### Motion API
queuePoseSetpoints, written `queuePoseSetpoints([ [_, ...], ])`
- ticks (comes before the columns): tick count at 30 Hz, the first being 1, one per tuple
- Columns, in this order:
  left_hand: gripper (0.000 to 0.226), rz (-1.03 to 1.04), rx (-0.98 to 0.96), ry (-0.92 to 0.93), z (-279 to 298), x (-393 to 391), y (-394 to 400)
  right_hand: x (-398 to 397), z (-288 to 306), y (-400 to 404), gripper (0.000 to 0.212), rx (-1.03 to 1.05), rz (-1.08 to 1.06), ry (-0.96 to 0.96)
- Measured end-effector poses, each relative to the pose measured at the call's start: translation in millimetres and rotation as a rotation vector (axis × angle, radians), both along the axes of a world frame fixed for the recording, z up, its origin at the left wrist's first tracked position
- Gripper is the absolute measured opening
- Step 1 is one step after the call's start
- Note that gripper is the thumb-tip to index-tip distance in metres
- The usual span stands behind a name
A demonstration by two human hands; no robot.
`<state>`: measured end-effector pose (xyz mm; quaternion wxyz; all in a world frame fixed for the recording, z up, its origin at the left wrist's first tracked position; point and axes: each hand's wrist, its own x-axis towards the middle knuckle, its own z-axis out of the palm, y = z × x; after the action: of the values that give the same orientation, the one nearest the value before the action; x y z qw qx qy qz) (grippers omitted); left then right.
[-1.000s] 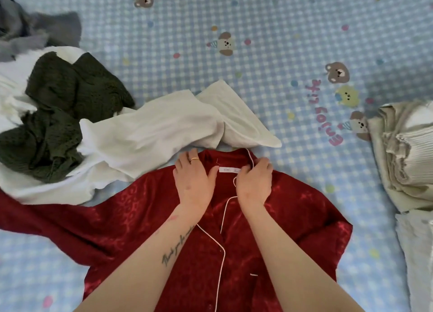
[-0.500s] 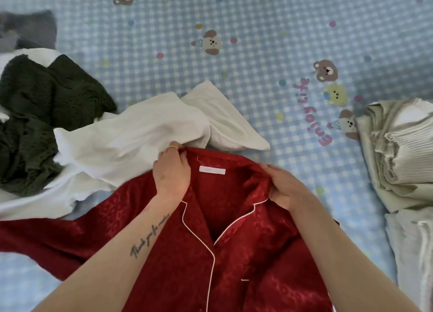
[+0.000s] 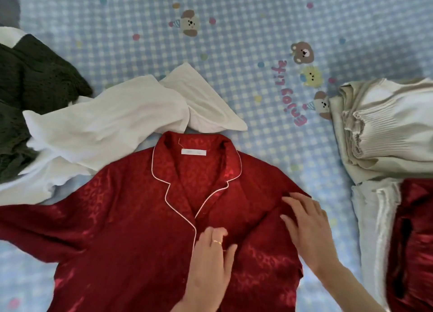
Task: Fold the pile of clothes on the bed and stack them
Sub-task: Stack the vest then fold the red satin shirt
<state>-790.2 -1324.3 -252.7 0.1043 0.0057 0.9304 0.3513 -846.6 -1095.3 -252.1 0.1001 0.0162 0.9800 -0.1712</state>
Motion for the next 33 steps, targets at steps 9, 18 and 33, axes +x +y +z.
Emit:
queuePoseSetpoints([
  [9, 0.032, -0.513, -0.261, 0.196, -10.6, 138.4, 58.8, 46.5, 9.0, 47.0, 0.047, -0.129, -0.028, -0.089],
  [18, 0.052, -0.906, -0.536, 0.232, -4.4, 197.0, 51.9, 37.6, 17.2, 50.4, 0.048, -0.012, 0.467, -0.060],
  [33, 0.047, -0.413, -0.182, -0.107, 13.7, 195.2, 68.7, 43.4, 10.6, 54.3, 0.043, 0.027, 0.530, -0.114],
])
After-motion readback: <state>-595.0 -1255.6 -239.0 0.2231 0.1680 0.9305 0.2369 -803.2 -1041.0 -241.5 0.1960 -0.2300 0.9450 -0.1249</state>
